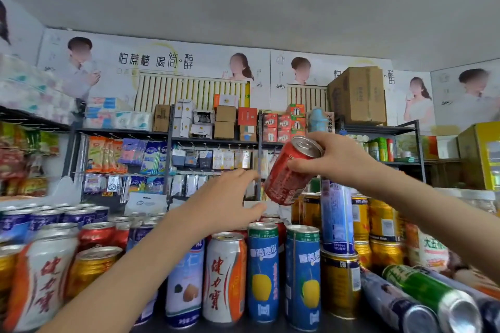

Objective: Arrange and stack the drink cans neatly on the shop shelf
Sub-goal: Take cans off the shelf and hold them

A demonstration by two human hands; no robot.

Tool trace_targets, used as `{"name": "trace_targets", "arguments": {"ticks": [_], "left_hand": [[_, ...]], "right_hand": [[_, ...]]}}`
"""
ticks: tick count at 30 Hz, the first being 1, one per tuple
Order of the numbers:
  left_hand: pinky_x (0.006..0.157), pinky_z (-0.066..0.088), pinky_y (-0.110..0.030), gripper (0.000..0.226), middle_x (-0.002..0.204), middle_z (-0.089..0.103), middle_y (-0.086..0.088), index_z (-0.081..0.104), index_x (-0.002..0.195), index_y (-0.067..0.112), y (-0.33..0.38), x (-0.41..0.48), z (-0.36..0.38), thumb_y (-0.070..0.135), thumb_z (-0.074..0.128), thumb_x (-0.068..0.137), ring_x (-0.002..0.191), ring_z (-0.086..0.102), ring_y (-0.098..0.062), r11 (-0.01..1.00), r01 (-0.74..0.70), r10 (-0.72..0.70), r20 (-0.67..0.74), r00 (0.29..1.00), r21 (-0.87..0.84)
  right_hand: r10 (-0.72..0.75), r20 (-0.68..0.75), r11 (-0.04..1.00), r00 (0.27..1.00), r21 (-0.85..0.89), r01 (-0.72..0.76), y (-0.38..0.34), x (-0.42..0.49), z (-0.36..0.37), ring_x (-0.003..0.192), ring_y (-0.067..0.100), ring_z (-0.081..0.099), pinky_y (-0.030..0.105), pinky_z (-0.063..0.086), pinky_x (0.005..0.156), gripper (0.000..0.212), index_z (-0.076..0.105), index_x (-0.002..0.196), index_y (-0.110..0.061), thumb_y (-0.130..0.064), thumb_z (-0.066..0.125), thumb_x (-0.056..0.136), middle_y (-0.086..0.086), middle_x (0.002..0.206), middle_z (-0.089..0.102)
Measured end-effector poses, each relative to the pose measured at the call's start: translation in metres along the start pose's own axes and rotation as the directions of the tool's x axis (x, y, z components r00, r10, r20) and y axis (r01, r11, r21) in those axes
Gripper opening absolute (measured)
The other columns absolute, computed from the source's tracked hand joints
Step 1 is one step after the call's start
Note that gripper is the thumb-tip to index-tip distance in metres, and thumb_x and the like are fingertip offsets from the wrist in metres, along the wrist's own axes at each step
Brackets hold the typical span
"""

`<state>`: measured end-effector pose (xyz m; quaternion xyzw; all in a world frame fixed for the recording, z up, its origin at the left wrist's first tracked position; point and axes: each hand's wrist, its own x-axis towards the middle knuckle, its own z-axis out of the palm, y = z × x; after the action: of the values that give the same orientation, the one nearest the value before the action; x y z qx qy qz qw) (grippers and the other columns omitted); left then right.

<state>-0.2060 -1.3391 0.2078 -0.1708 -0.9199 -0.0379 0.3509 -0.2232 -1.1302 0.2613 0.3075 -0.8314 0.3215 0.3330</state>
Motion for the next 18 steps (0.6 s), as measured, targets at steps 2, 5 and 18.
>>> {"name": "trace_targets", "arguments": {"ticks": [2,5,18], "left_hand": [[0.107,0.035,-0.034,0.061,0.147,0.037,0.006,0.031,0.143,0.028,-0.008,-0.002,0.008,0.052,0.048,0.09,0.132,0.037,-0.014,0.999,0.034,-0.034,0.112,0.993,0.0],[0.102,0.04,-0.039,0.054,0.143,0.043,0.004,0.039,0.139,0.027,-0.016,-0.001,0.02,0.05,0.047,0.092,0.127,0.043,-0.016,0.999,0.049,-0.047,0.183,0.982,-0.002],[0.097,0.042,-0.036,0.039,0.125,0.06,-0.002,0.057,0.12,0.027,-0.021,0.009,0.037,0.044,0.029,0.099,0.112,0.054,-0.019,0.992,0.096,-0.057,0.382,0.923,-0.085]], "right_hand": [[0.066,0.066,0.998,0.996,0.004,-0.066,0.01,0.008,0.006,0.077,0.011,0.065,0.022,0.055,0.059,0.041,0.062,0.106,-0.017,-0.041,0.075,0.075,-0.003,0.091,0.068],[0.085,0.126,0.996,0.988,-0.044,-0.081,0.019,0.017,0.016,0.076,0.017,0.064,0.028,0.054,0.056,0.04,0.064,0.1,-0.011,-0.042,0.074,0.076,0.005,0.092,0.069],[0.231,0.35,0.972,0.908,-0.113,-0.204,0.03,0.042,0.049,0.067,0.012,0.069,0.018,0.055,0.054,0.038,0.067,0.084,-0.002,-0.038,0.076,0.075,0.005,0.078,0.073]]}}
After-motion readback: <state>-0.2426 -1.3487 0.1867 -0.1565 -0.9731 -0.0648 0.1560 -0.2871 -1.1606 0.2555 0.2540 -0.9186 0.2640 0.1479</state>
